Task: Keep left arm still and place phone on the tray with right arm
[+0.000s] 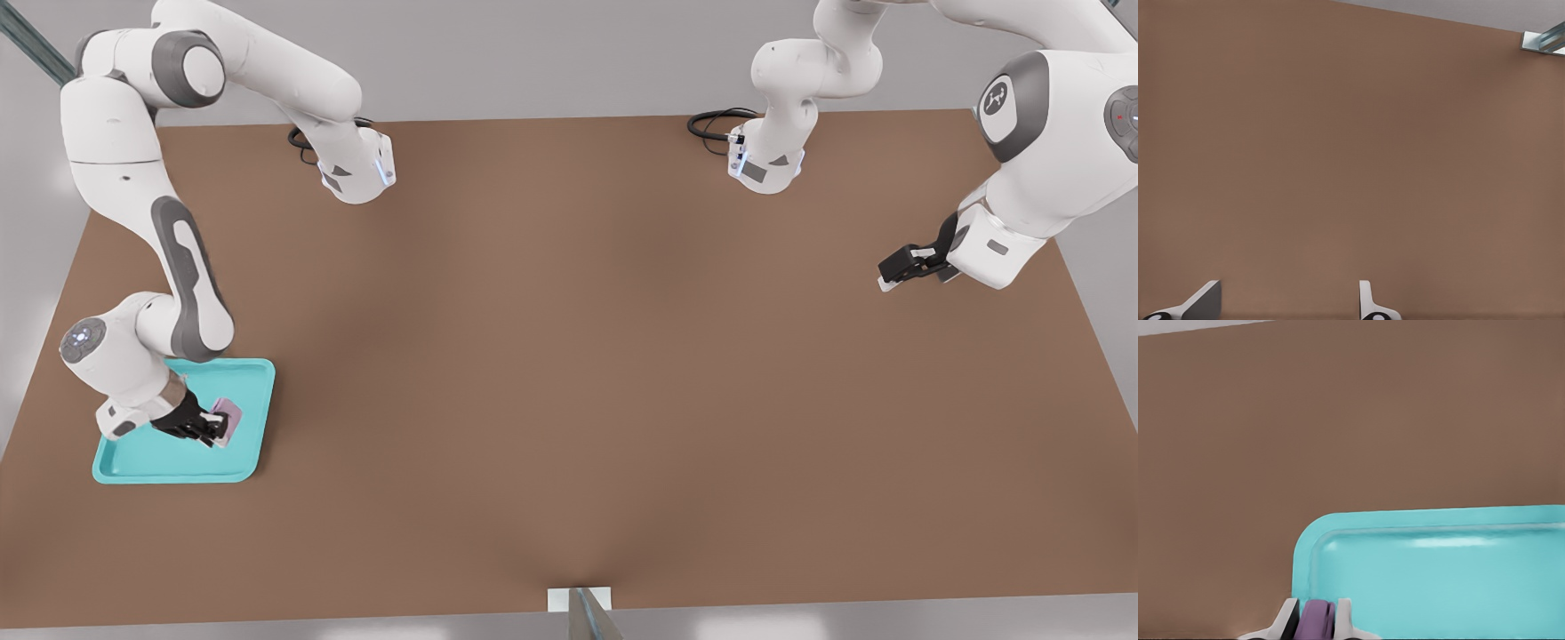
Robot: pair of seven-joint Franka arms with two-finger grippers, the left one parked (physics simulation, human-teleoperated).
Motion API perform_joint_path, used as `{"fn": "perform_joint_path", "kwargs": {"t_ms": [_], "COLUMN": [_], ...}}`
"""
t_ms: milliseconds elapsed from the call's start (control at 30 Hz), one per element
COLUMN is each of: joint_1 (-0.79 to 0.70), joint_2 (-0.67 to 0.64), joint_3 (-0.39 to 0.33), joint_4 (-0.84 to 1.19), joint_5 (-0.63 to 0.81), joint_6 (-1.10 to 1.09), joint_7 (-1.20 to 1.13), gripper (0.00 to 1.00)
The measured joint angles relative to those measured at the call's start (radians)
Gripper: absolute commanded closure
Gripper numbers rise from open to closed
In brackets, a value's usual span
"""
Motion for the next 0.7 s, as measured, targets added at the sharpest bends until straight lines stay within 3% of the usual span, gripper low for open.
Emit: {"fn": "perform_joint_path", "kwargs": {"t_ms": [33, 67, 100, 233, 367, 433, 467, 500, 533, 600, 700], "joint_1": [-0.007, -0.011, -0.013, -0.003, 0.265, 0.334, 0.42, 0.539, 0.592, 0.599, 0.634], "joint_2": [0.009, 0.019, 0.029, -0.001, -0.156, -0.25, -0.316, -0.38, -0.424, -0.461, -0.507], "joint_3": [-0.001, -0.002, -0.004, 0.001, 0.024, 0.068, -0.036, -0.213, -0.324, -0.405, -0.451], "joint_4": [-0.01, -0.016, -0.019, 0.024, 0.39, 0.444, 0.437, 0.417, 0.401, 0.388, 0.324], "joint_5": [-0.003, -0.005, -0.006, -0.016, -0.1, -0.126, -0.118, -0.084, -0.054, -0.013, 0.016], "joint_6": [-0.003, -0.005, -0.007, -0.029, -0.326, -0.474, -0.536, -0.6, -0.662, -0.765, -0.85], "joint_7": [-0.023, -0.045, -0.065, -0.134, -0.118, -0.08, -0.063, -0.051, -0.041, -0.021, 0.005], "gripper": [0.47, 0.1, 0.01, 0.0, 0.0, 0.0, 0.0, 0.0, 0.0, 0.0, 0.0]}}
